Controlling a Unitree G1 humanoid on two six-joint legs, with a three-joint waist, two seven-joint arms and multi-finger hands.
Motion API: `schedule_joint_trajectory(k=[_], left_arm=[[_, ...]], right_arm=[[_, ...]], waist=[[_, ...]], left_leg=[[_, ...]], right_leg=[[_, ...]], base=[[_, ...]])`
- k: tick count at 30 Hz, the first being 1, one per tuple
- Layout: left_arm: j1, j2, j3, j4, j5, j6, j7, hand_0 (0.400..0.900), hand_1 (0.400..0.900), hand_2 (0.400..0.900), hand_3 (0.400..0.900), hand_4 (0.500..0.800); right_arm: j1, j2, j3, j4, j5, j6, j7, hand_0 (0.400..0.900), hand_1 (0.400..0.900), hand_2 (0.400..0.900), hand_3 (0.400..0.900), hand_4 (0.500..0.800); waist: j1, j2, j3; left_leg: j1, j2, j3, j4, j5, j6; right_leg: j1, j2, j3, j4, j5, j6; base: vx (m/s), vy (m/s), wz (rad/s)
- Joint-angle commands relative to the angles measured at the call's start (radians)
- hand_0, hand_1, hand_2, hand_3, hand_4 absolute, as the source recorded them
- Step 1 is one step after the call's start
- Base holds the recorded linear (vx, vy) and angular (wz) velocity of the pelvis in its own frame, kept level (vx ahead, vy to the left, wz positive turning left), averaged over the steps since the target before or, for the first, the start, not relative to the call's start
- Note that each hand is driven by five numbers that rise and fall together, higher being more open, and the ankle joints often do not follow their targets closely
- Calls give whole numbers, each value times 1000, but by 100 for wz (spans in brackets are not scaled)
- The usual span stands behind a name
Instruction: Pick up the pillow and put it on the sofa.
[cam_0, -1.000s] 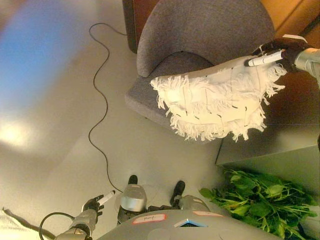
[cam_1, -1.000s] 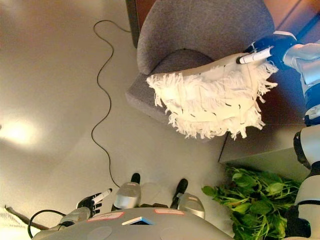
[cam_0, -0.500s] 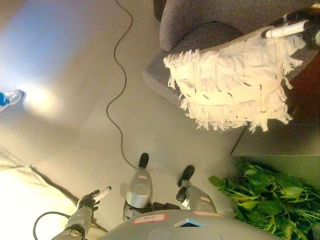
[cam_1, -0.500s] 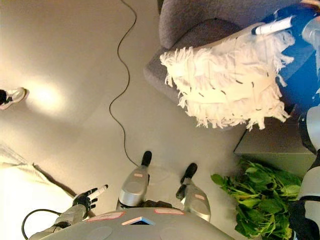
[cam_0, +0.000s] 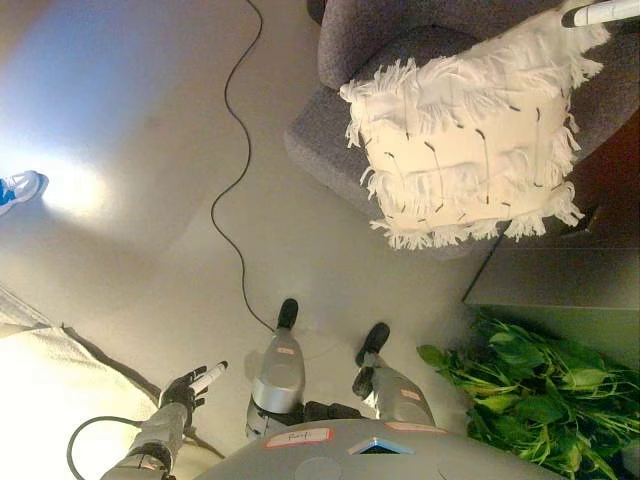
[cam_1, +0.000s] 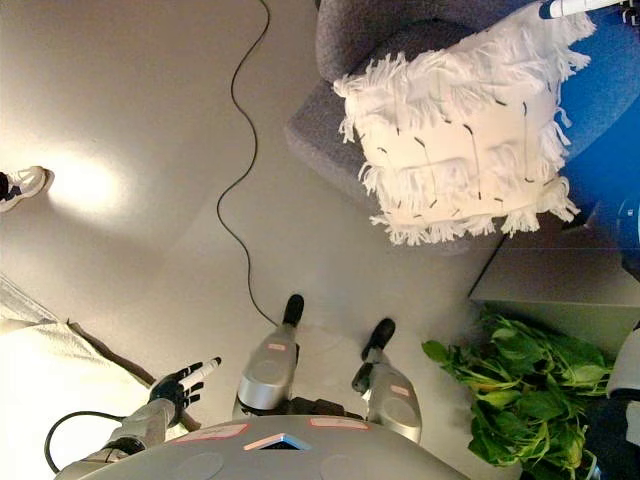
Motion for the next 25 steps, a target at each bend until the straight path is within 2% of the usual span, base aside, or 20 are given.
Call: schedule_joint_trajectory(k=[1, 5, 9, 14, 16, 19, 22, 23, 25], left_arm=[[44, 100, -56, 43, -16, -12, 4, 900, 900, 900, 900, 800], [57, 86, -49, 63, 4, -32, 8, 900, 900, 900, 900, 800], [57, 66, -40, 74, 34, -26, 2, 900, 900, 900, 900, 800], [35, 40, -40, 90, 31, -14, 16, 900, 900, 900, 900, 800], [4, 24, -32, 96, 27, 12, 30, 900, 900, 900, 900, 800], [-28, 17, -21, 101, 12, 41, 44, 900, 900, 900, 900, 800], [-63, 7, -22, 106, -7, 58, 61, 900, 900, 900, 900, 800], [-67, 5, -24, 107, -8, 60, 66, 900, 900, 900, 900, 800], [-81, -7, -26, 110, -2, 54, 91, 900, 900, 900, 900, 800]], right_arm=[[-180, -83, 96, 9, -20, -11, -110, 900, 900, 900, 900, 800], [-145, -104, 67, 13, 13, -8, -133, 900, 900, 900, 900, 800], [-27, -133, -26, 5, 14, 14, -88, 900, 900, 900, 900, 800], [311, -124, -237, -54, -7, -37, -7, 900, 900, 900, 900, 800], [601, -54, -389, -139, -29, -72, -17, 900, 900, 900, 900, 800], [899, 90, -502, -243, -47, -89, -49, 900, 900, 900, 900, 800], [1072, 235, -547, -271, -22, -109, -95, 900, 900, 900, 900, 800], [1100, 260, -554, -265, -32, -125, -101, 900, 900, 900, 900, 800], [1186, 326, -571, -224, -52, -137, -83, 900, 900, 900, 900, 800]], waist=[[-4, -52, -73], [-11, -54, -98], [-29, -55, -134], [-72, -56, -163], [-111, -53, -170], [-157, -53, -178], [-194, -49, -182], [-199, -48, -184], [-213, -45, -188]], left_leg=[[-15, 38, -15, 5, -17, -37], [9, 33, -5, 6, -27, -32], [40, 20, 7, 6, -46, -27], [84, 0, 32, 0, -70, -11], [111, -4, 50, -3, -81, 0], [149, -9, 78, -10, -94, 12], [177, -14, 98, -19, -105, 21], [182, -16, 101, -21, -107, 23], [195, -21, 109, -29, -111, 29]], right_leg=[[65, -40, 25, 0, -115, 75], [83, -47, 26, 0, -117, 79], [103, -60, 28, 0, -120, 86], [125, -73, 40, 4, -118, 92], [136, -74, 54, 8, -116, 94], [152, -70, 78, 9, -115, 95], [161, -65, 102, 9, -112, 95], [163, -64, 106, 10, -112, 96], [167, -62, 117, 9, -111, 98]], base=[[26, 35, -6], [45, 52, -7], [53, 80, -5], [2, 96, -15], [-27, 80, -28], [-15, 63, -29], [-35, 72, -24], [-44, 65, -18], [-41, 59, -12]])
